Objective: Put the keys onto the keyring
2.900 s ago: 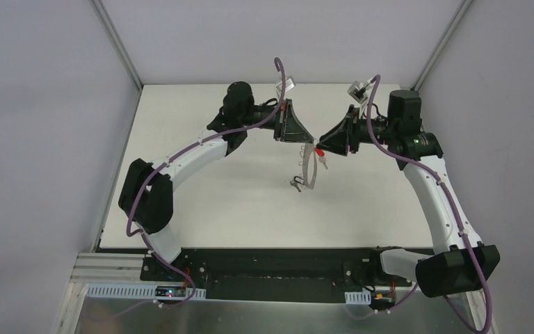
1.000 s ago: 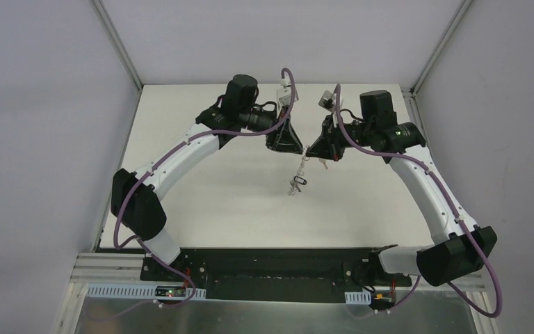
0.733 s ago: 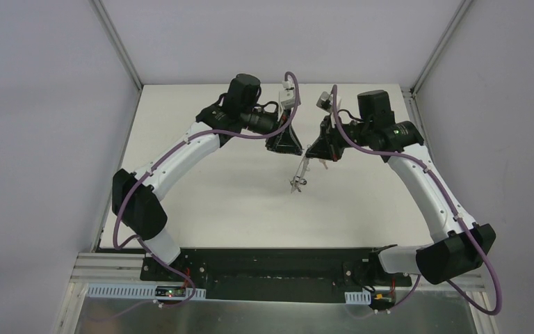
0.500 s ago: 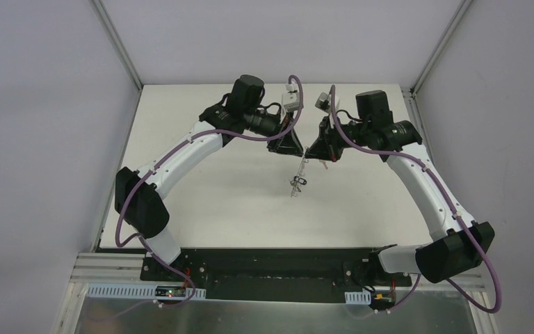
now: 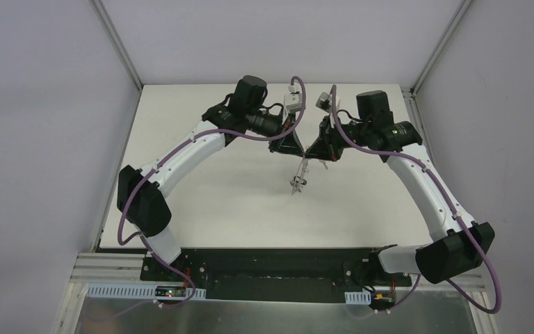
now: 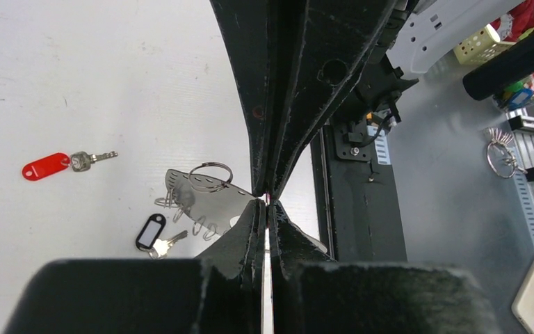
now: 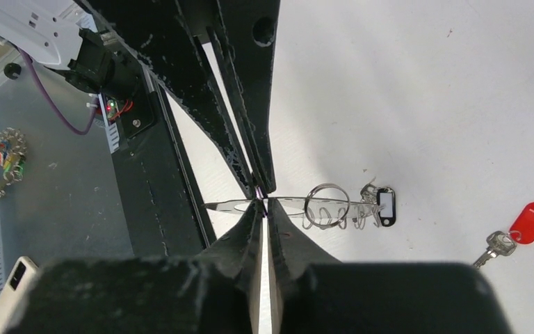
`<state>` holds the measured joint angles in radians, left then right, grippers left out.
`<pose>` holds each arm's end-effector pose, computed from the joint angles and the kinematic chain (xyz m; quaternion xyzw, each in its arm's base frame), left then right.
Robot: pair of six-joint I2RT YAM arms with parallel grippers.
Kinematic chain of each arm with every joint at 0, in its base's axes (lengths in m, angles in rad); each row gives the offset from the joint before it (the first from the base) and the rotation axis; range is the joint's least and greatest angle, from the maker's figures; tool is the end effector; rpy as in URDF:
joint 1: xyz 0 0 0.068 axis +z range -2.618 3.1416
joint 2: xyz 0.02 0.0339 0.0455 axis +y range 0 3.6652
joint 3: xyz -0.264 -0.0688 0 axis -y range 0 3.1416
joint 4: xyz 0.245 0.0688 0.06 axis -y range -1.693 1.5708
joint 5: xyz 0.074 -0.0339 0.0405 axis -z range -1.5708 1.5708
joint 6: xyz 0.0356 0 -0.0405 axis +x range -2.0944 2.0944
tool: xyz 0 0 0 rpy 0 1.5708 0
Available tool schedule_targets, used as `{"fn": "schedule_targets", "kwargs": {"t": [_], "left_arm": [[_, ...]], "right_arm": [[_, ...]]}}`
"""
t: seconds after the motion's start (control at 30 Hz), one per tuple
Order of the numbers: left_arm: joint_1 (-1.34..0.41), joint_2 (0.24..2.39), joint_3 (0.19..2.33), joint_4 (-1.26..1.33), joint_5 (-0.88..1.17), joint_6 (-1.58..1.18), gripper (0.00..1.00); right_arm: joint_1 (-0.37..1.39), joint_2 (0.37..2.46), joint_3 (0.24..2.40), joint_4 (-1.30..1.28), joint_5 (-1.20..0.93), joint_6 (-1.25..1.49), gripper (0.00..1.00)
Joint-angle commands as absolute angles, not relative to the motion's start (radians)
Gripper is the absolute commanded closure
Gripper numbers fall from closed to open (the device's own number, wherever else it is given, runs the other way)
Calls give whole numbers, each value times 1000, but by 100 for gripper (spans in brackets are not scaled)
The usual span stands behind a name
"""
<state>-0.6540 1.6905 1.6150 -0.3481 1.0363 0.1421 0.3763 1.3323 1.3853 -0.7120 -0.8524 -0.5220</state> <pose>0.2864 -0.2581 0.3791 0.5306 0.5685 -0.5218 0.3508 0.2470 0.1264 0.3833 -0.5189 0.6574 0.3410 0.4268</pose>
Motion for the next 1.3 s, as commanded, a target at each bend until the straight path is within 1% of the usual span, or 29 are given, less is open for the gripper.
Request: {"fn": "schedule_targets", "kwargs": {"t": [0.0,0.1,0.13,0.2,0.27,0.4,0.6,0.77,0.93,1.27], "left_arm": [[-644,1661,1596,-168,1097,-4,100],[-614,1647,1515,138,1132,-281,100],[-607,1645,1487,241,1138,-375,100],[-598,1644,1443,426,1145,-564,100],[-595,1648,1410,572,1144,-691,100],[-595,1657,1370,750,1124,-847,100],[-595,1658,1327,865,1091,-949,100],[-597,1650,1305,884,1089,-960,100],[-598,1651,1301,884,1086,-959,100],[-614,1661,1307,887,1087,-963,100]], "right_arm": [[343,1273,1359,-598,-909,-463,88],[290,1239,1346,-551,-959,-408,69],[274,1232,1346,-542,-973,-394,65],[244,1217,1345,-528,-998,-373,59],[219,1204,1343,-519,-1021,-359,57],[184,1190,1329,-488,-1078,-320,57],[170,1195,1316,-448,-1106,-293,65],[170,1202,1311,-417,-1133,-271,70],[170,1214,1301,-381,-1158,-237,73],[179,1232,1273,-331,-1150,-204,73]]}}
